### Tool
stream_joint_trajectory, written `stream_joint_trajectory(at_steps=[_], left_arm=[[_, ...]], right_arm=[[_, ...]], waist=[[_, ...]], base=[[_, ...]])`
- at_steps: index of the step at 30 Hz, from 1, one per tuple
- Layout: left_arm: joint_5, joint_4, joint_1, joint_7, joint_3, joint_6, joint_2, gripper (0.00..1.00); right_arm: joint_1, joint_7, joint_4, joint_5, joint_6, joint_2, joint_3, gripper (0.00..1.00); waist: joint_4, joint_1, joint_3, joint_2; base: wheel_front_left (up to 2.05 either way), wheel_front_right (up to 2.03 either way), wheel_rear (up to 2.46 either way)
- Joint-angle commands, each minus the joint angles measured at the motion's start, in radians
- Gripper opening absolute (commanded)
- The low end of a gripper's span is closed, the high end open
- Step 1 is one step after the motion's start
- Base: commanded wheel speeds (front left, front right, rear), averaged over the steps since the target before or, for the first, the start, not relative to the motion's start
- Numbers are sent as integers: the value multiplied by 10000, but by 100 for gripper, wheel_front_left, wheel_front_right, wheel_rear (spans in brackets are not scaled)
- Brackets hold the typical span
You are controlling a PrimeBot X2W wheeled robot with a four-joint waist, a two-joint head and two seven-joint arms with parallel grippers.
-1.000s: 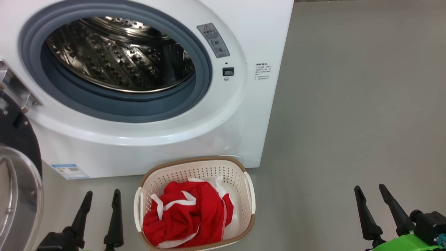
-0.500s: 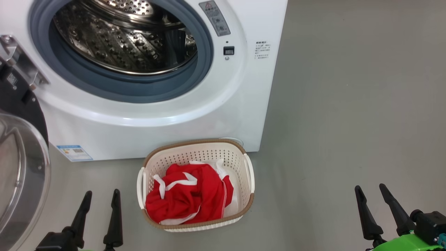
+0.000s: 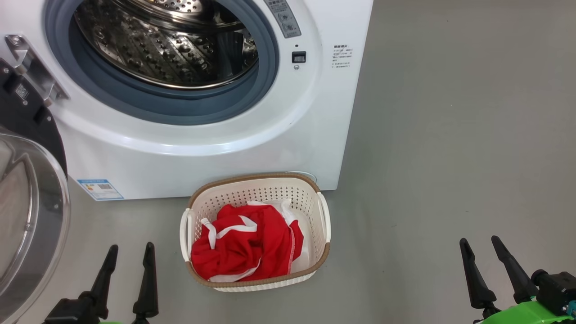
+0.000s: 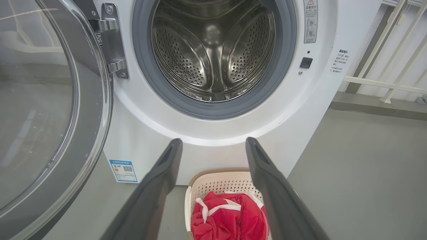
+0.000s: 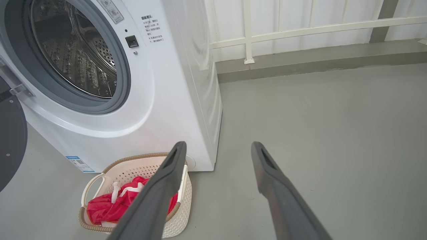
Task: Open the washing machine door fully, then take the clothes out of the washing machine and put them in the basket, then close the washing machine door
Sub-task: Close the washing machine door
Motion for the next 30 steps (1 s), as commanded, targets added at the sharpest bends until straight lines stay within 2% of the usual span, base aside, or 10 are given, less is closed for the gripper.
stream_joint_trajectory(at_steps=[1,11,25,30], left_arm=[[-106,-292,-342,-51,289,-54,150,100],[-451,20,-210,-51,199,125,150,100],[-1129,-73,358,-51,-460,776,150,100],[-1223,-88,485,-51,-700,864,150,100]], right_arm=[[-274,-65,-243,-69,63,-218,191,100],[-184,-65,-211,-63,63,-276,337,100],[-60,-65,-174,-55,63,-515,756,100],[4,-65,-140,-48,63,-564,890,100]], waist=[[28,0,-8,0],[614,0,-118,0],[2461,0,-371,0],[2984,0,-481,0]], base=[[0,0,0],[0,0,0],[0,0,0],[0,0,0]])
